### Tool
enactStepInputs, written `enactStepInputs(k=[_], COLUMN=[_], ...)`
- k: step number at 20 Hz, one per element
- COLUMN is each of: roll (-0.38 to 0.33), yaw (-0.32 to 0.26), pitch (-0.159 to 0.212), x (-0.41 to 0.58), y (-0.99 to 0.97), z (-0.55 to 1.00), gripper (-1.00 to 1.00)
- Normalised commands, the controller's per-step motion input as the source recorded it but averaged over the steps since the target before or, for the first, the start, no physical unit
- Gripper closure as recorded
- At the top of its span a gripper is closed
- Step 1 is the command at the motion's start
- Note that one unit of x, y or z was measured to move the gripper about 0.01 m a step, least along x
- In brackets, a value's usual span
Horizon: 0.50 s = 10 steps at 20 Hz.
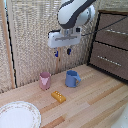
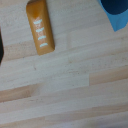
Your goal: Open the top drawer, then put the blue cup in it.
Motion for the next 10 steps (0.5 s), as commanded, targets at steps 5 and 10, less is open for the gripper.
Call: enactStepInputs(k=[5, 10], roll=[-0.129, -0.129], yaw=[0.118, 0.116], pitch=[0.000, 0.000], x=[-0.051, -0.033], y=[-0.09, -0.20], z=[0.81, 0.76], gripper=[-1.00, -1.00])
